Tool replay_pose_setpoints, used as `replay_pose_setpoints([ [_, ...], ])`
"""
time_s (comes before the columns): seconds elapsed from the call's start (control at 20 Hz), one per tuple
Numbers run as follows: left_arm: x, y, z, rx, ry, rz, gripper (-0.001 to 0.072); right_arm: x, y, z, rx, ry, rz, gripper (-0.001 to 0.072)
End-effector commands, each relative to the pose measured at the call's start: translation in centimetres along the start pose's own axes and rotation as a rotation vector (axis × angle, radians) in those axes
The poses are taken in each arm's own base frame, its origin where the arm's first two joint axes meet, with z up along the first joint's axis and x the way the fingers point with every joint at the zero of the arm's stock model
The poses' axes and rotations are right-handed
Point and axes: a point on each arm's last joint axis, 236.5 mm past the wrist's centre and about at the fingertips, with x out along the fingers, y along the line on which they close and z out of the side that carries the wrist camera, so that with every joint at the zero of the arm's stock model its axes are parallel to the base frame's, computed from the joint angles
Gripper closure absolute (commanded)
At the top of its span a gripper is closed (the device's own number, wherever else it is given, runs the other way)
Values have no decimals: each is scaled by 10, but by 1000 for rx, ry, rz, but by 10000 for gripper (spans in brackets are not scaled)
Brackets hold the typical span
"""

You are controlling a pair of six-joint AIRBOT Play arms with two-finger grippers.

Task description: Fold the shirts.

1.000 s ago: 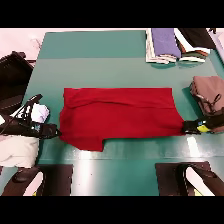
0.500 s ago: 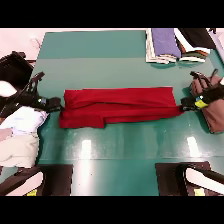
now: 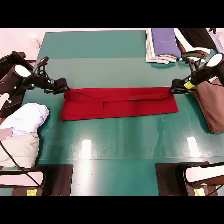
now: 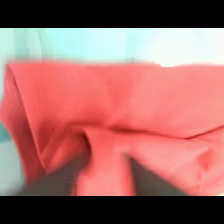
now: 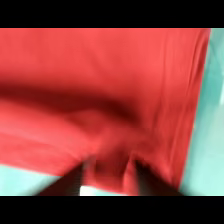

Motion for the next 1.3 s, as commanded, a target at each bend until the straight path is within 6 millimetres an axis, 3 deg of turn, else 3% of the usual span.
replay_pose_setpoints([
  [0.0, -4, -8, 16, -18, -24, -20, 169, -2, 8, 20, 20, -46, 114, 239],
  [0.1, -10, -16, 14, -5, 2, -36, 170, -8, -3, 14, 24, -34, 138, 237],
  [0.15, -11, -21, 11, -11, 15, -53, 170, -11, -11, 9, 38, -26, 150, 195],
  [0.25, -11, -27, 6, -22, 36, -77, 171, -10, -39, -5, 115, -7, 154, 186],
  [0.3, -11, -29, 6, -28, 39, -88, 224, -6, -52, -14, 145, 4, 158, 186],
  [0.35, -12, -33, 5, -35, 42, -104, 500, -1, -64, -24, 175, 16, 163, 186],
  [0.4, -12, -37, 5, -35, 42, -117, 675, 6, -75, -34, 205, 25, 166, 186],
  [0.5, -7, -49, 5, -15, 34, -129, 671, 21, -86, -47, 253, 45, 219, 186],
  [0.8, 27, -127, -16, 98, 21, -183, 681, 64, -50, -29, 268, 37, 399, 219],
  [0.9, 38, -153, -25, 137, 9, -203, 682, 72, -35, -17, 207, 36, 384, 422],
  [0.95, 47, -164, -29, 140, 2, -210, 682, 69, -26, -9, 172, 29, 383, 557],
  [1.0, 55, -174, -33, 144, -2, -216, 682, 63, -18, -2, 138, 19, 384, 666],
  [1.05, 67, -182, -40, 157, 8, -221, 682, 51, -8, 6, 96, 9, 388, 692],
  [1.25, 112, -216, -60, 219, 91, -249, 682, -23, 39, 29, -47, -91, 377, 692],
])
